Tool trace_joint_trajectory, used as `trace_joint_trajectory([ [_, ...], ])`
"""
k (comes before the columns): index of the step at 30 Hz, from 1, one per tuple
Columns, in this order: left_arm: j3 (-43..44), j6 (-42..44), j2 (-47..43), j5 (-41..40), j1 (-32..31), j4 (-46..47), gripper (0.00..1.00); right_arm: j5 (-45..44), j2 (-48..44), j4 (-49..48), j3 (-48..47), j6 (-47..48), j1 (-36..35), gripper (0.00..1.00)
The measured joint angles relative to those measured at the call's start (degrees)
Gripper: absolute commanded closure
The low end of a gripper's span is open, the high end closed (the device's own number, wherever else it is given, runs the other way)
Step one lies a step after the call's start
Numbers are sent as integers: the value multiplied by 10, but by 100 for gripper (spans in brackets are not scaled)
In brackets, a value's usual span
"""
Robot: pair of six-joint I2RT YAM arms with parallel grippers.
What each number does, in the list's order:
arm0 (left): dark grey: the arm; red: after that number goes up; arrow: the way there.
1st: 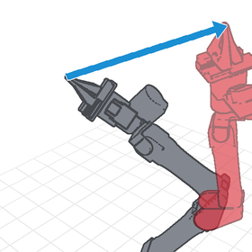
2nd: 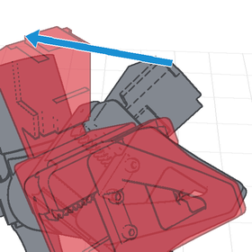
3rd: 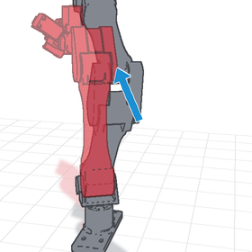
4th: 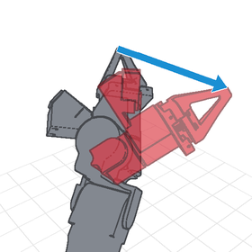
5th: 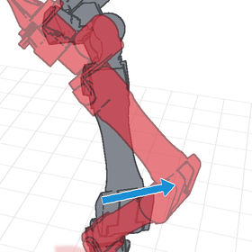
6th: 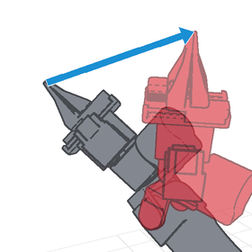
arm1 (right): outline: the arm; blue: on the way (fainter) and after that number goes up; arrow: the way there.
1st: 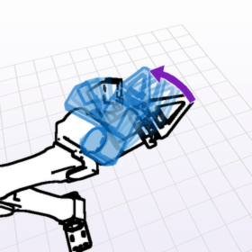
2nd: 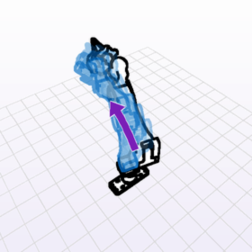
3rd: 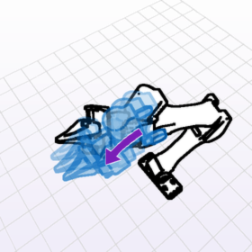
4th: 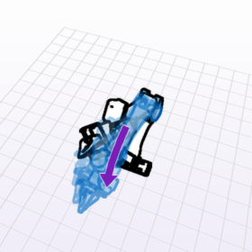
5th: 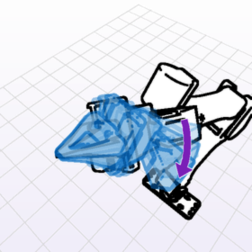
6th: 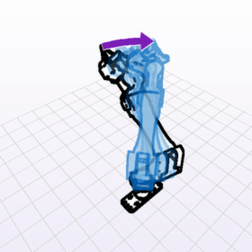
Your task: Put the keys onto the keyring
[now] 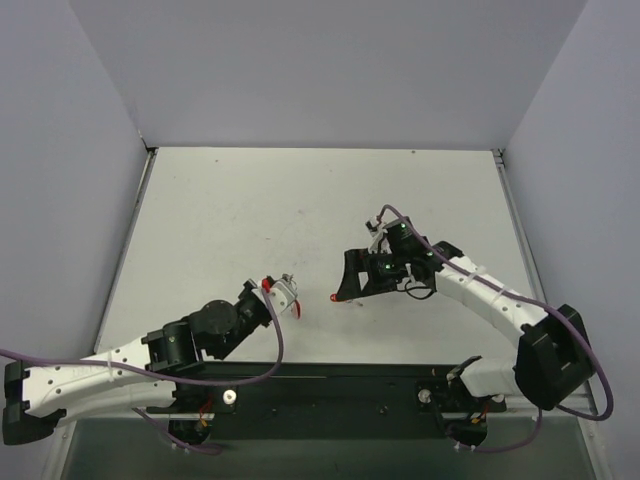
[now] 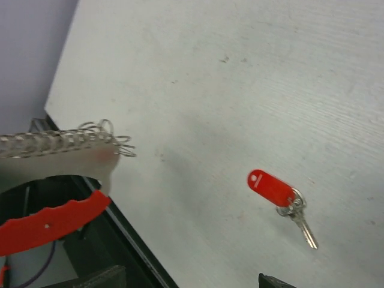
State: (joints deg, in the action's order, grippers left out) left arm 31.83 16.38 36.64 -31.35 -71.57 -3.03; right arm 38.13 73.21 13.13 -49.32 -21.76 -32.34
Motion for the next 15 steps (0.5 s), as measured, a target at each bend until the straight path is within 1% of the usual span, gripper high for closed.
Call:
trace_joint_trajectory([
  [2, -1, -8, -2, -5, 0, -3, 100, -31, 26, 9, 4, 5, -1, 13],
  [5, -3, -14, -2, -10, 1, -5, 100, -73, 68, 8, 6, 8, 0, 31],
  [6, -4, -14, -2, -10, 1, -5, 100, -81, 82, 6, 6, 7, 0, 40],
  [8, -5, -17, -2, -10, 1, -6, 100, -91, 113, -1, 5, 5, 0, 48],
  [9, -6, -18, -1, -10, 2, -5, 100, -94, 127, -6, 5, 2, 0, 57],
  [15, -13, -24, 0, -8, 5, -5, 100, -104, 221, -33, -9, -21, 0, 59],
])
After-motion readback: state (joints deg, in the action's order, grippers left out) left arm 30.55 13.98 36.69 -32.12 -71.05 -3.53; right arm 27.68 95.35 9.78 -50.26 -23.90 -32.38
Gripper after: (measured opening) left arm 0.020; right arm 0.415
